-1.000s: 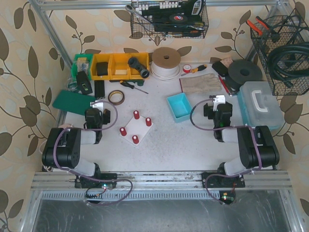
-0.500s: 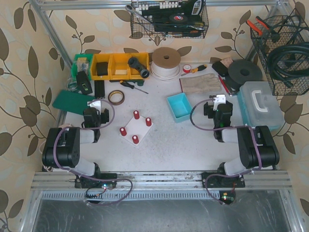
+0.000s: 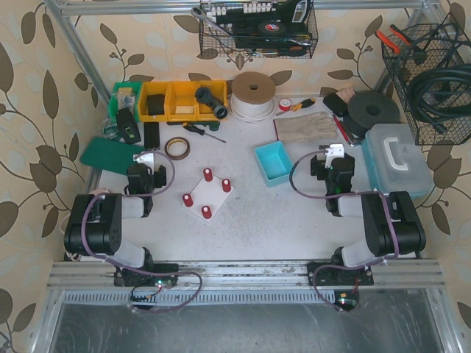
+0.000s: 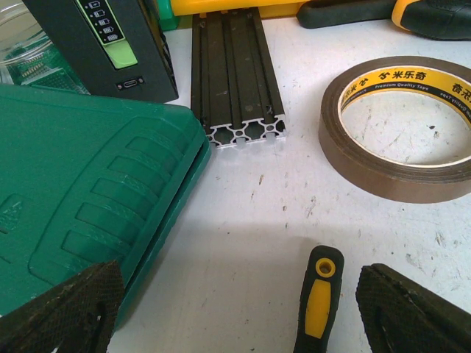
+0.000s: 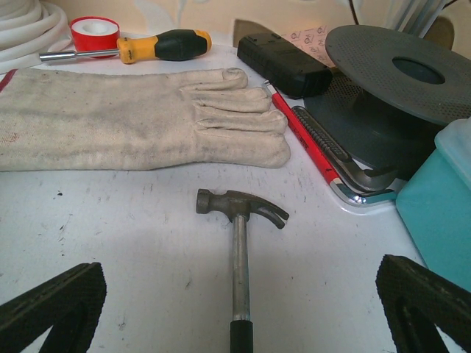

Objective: Install the large spring

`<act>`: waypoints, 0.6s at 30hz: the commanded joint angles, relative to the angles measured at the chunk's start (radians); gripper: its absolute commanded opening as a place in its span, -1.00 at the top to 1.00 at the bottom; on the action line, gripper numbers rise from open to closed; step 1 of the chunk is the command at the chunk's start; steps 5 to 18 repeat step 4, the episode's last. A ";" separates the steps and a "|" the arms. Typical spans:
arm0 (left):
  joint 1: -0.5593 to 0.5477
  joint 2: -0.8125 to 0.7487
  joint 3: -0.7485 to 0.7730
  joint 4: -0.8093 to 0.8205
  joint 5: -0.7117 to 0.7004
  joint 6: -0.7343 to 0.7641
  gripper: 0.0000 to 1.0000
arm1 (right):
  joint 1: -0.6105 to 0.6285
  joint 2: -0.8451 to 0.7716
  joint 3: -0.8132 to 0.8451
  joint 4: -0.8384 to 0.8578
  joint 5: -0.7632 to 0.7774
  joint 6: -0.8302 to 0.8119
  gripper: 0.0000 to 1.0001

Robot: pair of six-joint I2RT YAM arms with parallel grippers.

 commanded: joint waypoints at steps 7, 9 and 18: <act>0.003 -0.009 0.021 0.013 0.026 -0.016 -0.78 | -0.003 0.007 -0.006 0.027 -0.009 0.015 -0.99; 0.003 -0.009 0.021 0.013 0.026 -0.016 -0.78 | -0.003 0.007 -0.006 0.027 -0.009 0.015 -0.99; 0.003 -0.009 0.021 0.013 0.026 -0.016 -0.78 | -0.003 0.007 -0.006 0.027 -0.009 0.015 -0.99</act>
